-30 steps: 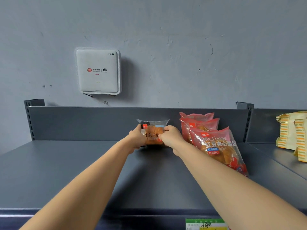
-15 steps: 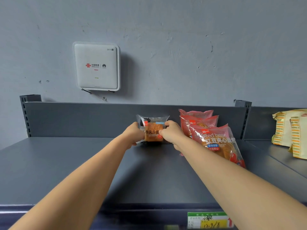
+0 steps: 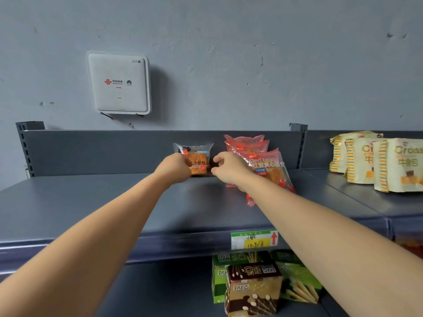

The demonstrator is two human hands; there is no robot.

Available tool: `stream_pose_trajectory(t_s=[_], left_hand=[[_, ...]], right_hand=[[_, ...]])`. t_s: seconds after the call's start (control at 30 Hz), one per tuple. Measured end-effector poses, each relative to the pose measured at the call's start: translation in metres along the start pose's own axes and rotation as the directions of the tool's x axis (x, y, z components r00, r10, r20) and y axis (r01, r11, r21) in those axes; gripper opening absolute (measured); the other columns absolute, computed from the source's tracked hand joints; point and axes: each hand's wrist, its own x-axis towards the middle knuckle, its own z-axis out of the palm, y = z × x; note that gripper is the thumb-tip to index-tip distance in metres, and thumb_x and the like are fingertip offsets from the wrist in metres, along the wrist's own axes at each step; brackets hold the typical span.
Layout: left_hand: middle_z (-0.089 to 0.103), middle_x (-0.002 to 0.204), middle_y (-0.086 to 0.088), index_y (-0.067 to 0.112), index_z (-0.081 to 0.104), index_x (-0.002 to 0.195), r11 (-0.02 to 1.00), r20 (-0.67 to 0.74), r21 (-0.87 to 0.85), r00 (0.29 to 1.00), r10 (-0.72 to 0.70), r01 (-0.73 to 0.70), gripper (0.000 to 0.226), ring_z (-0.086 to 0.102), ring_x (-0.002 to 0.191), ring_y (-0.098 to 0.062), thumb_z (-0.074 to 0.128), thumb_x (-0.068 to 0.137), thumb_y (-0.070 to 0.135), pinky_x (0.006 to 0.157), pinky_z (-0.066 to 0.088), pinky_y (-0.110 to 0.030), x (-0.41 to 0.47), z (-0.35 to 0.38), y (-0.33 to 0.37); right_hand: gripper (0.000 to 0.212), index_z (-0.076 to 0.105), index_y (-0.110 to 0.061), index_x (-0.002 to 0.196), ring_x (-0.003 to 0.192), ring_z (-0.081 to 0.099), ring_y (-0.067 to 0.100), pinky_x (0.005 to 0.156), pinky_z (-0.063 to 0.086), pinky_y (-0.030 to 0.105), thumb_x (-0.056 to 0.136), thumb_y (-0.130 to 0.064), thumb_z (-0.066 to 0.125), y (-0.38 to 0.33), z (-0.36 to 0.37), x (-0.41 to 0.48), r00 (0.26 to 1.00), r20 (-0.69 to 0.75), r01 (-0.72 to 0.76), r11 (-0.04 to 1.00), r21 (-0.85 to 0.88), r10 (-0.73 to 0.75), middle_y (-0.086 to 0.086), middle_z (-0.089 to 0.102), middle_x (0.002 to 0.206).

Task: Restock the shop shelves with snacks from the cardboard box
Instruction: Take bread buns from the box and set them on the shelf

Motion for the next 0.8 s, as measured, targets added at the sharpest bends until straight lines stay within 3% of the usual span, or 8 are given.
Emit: stream_pose_trajectory(t_s=[0.1,0.2,0.3,0.47,0.8], left_hand=[[0.063,0.119,-0.007,0.017,0.064,0.119,0.995,-0.037,0.072,0.997,0.07,-0.067,0.04,0.059,0.106,-0.026,0.048,0.084,0.005,0.09,0.053,-0.037,-0.03,-0.001,0.017],[0.063,0.121,-0.007,0.019,0.065,0.118,0.985,-0.064,0.128,0.99,0.122,-0.113,0.039,0.059,0.107,-0.028,0.05,0.085,0.006,0.089,0.052,-0.036,-0.065,0.002,0.035],[0.065,0.114,-0.008,0.018,0.066,0.115,0.961,-0.07,0.226,0.981,0.182,-0.163,0.035,0.06,0.1,-0.03,0.051,0.085,0.007,0.079,0.051,-0.036,-0.103,0.007,0.056],[0.065,0.117,-0.005,0.017,0.065,0.116,0.944,-0.084,0.238,0.963,0.256,-0.23,0.032,0.06,0.104,-0.027,0.051,0.088,0.011,0.086,0.054,-0.04,-0.166,0.026,0.085],[0.067,0.109,-0.007,0.016,0.066,0.111,0.868,0.047,0.279,0.909,0.414,-0.41,0.024,0.061,0.098,-0.028,0.055,0.09,0.018,0.075,0.054,-0.038,-0.25,0.077,0.118]], right_hand=[[0.037,0.062,-0.02,0.124,0.106,0.061,0.025,0.086,0.055,0.037,0.088,-0.013,0.057,0.006,-0.024,-0.032,0.999,-0.031,0.031,0.997,-0.075,-0.034,0.0,0.061,0.126],[0.033,0.065,-0.021,0.119,0.094,0.065,0.024,0.066,0.059,0.034,0.087,-0.014,0.058,0.018,-0.047,-0.071,0.998,-0.052,0.024,0.996,-0.086,-0.028,-0.005,0.061,0.118],[0.023,0.07,-0.021,0.106,0.103,0.062,0.021,0.084,0.052,0.033,0.086,-0.015,0.06,0.032,-0.069,-0.111,0.993,-0.09,0.051,0.979,-0.199,-0.07,-0.004,0.067,0.112],[0.028,0.066,-0.024,0.115,0.108,0.058,0.02,0.083,0.05,0.032,0.088,-0.02,0.061,0.06,-0.098,-0.175,0.993,-0.114,-0.021,0.975,-0.222,-0.004,-0.003,0.063,0.12],[0.032,0.062,-0.025,0.122,0.11,0.059,0.023,0.083,0.052,0.033,0.09,-0.026,0.058,0.112,-0.119,-0.28,0.976,-0.145,-0.206,0.912,-0.354,0.164,-0.002,0.064,0.123]])
